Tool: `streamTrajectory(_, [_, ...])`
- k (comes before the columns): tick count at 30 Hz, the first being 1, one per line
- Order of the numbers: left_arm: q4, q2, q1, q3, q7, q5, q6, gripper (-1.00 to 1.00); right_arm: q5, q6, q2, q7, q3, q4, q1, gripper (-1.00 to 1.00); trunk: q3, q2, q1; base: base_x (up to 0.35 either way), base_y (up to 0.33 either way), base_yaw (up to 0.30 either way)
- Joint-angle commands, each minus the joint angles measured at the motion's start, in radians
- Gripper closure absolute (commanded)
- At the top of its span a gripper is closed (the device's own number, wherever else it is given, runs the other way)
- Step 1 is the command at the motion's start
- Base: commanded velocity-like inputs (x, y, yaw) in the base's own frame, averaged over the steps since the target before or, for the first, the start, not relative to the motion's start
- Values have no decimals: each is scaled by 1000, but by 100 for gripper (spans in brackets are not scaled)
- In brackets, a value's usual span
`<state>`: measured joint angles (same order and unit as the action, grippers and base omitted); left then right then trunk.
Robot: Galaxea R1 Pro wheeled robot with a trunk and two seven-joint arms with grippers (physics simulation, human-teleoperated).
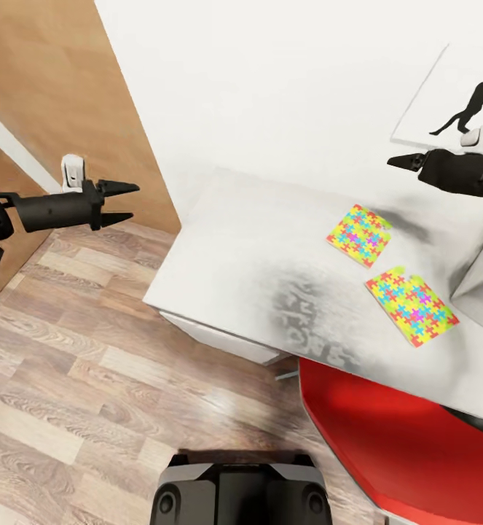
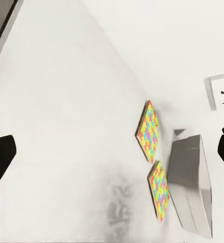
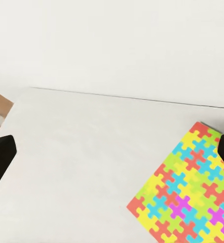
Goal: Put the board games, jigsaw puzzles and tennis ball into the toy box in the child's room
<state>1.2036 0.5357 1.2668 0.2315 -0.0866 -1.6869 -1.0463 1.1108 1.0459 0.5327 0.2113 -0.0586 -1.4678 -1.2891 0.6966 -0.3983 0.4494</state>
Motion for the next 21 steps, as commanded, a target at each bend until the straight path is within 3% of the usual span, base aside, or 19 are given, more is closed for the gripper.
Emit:
streamTrajectory(1, [0, 1, 1, 2, -9, -11, -1, -100, 11, 1, 1, 11, -2, 0, -1, -100, 0, -2, 1, 0, 0, 261])
streamTrajectory(6, [3, 26, -45, -32, -10, -10, -1, -100, 11, 1, -10, 54, -9, 55, -4, -100, -3, -2, 1, 0, 0, 255])
streamTrajectory(10, [4, 47, -92, -51, -10, -8, -1, -100, 11, 1, -14, 78, -9, 163, -6, -100, -5, -2, 1, 0, 0, 175])
streamTrajectory(17, [2, 77, -200, -92, -12, 1, -1, -100, 10, 1, -17, 93, -8, 380, -8, -100, -6, -2, 1, 0, 0, 79])
streamTrajectory(21, [0, 83, -249, -120, -13, 4, 1, -100, 10, 1, -17, 94, -9, 440, -8, -100, -7, -2, 1, 0, 0, 35])
